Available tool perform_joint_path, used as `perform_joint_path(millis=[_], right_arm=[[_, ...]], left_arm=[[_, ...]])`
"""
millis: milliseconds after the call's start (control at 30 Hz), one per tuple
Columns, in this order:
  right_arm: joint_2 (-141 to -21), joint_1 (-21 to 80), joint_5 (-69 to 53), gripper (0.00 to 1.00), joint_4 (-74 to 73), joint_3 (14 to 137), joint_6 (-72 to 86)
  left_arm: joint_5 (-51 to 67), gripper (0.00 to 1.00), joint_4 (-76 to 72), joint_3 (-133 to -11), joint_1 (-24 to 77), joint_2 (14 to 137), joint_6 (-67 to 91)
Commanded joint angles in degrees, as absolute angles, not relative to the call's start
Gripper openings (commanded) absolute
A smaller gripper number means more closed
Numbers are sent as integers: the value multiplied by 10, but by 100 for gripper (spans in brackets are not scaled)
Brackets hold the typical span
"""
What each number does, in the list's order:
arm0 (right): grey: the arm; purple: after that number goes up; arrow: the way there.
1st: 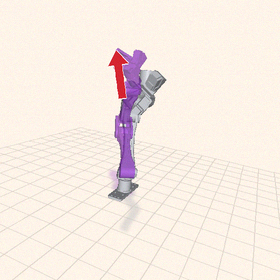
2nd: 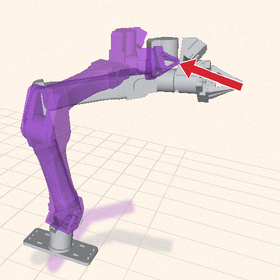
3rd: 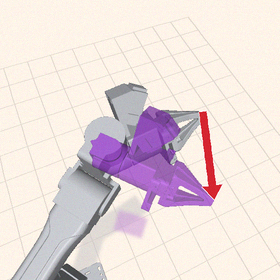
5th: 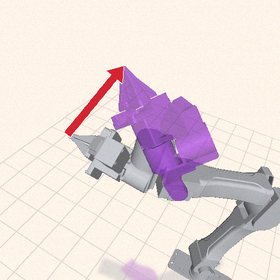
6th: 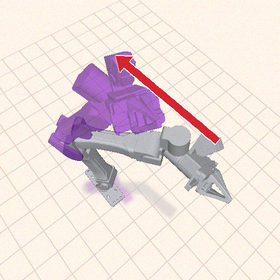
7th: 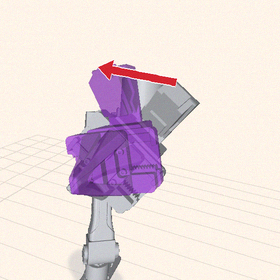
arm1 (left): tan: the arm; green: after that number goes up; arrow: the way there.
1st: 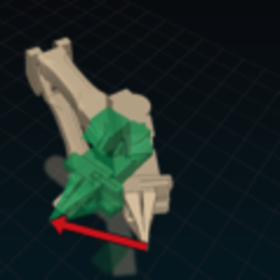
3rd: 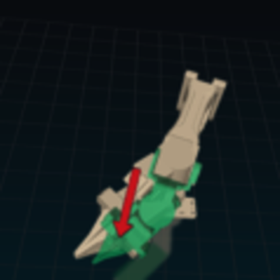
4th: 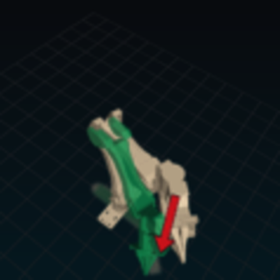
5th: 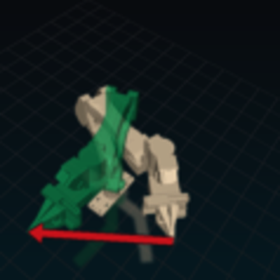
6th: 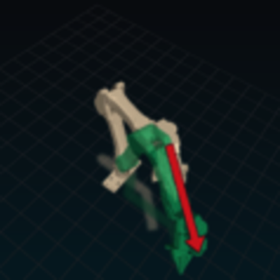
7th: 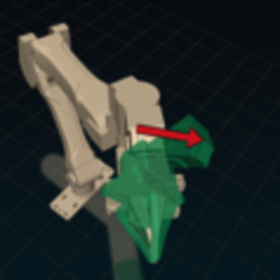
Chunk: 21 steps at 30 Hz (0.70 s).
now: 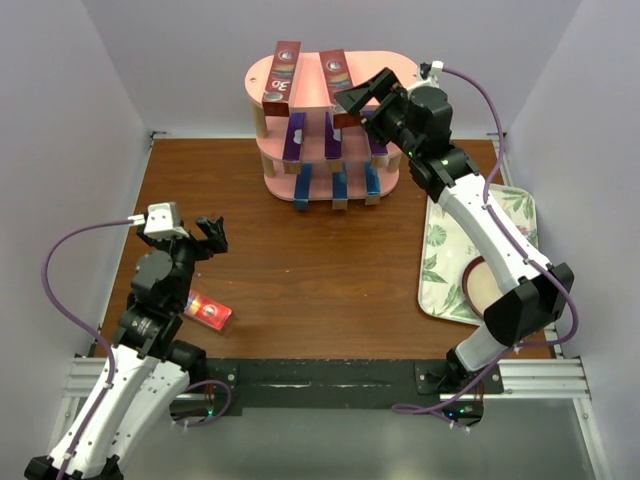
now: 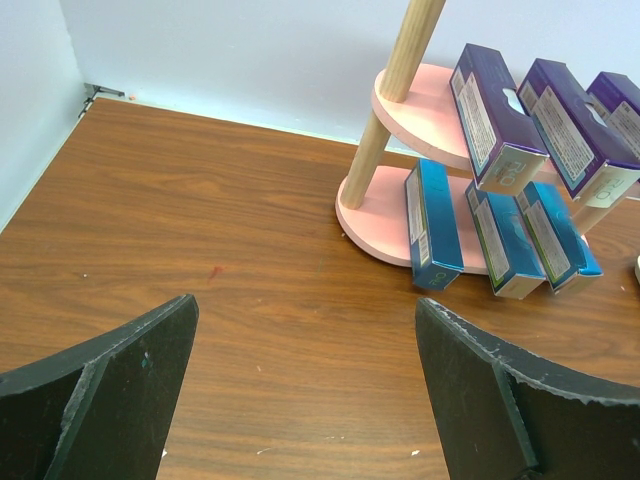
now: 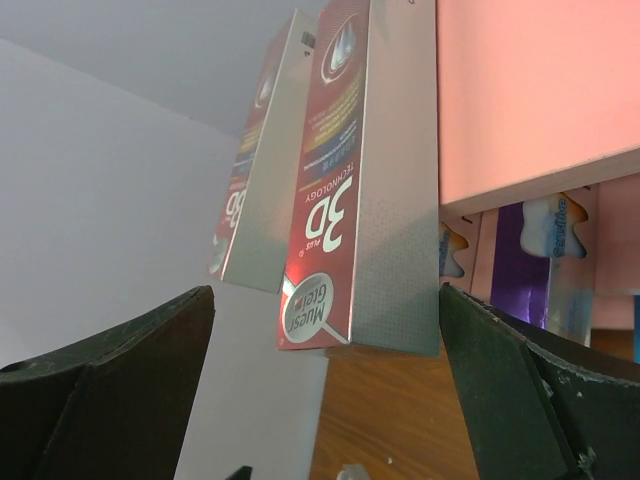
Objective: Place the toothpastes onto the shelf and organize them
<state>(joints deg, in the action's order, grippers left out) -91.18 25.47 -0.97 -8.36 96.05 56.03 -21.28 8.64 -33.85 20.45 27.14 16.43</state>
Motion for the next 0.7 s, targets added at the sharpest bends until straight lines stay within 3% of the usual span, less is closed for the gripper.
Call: perform_joint_path(millis=[0, 667], right_arm=[[-901, 254, -13, 98, -98, 968, 515], [-883, 295, 21, 98, -227, 1045, 207]], left_arm=[[-216, 95, 66, -330, 209, 273, 160], [-211, 95, 67, -330, 209, 279, 161]])
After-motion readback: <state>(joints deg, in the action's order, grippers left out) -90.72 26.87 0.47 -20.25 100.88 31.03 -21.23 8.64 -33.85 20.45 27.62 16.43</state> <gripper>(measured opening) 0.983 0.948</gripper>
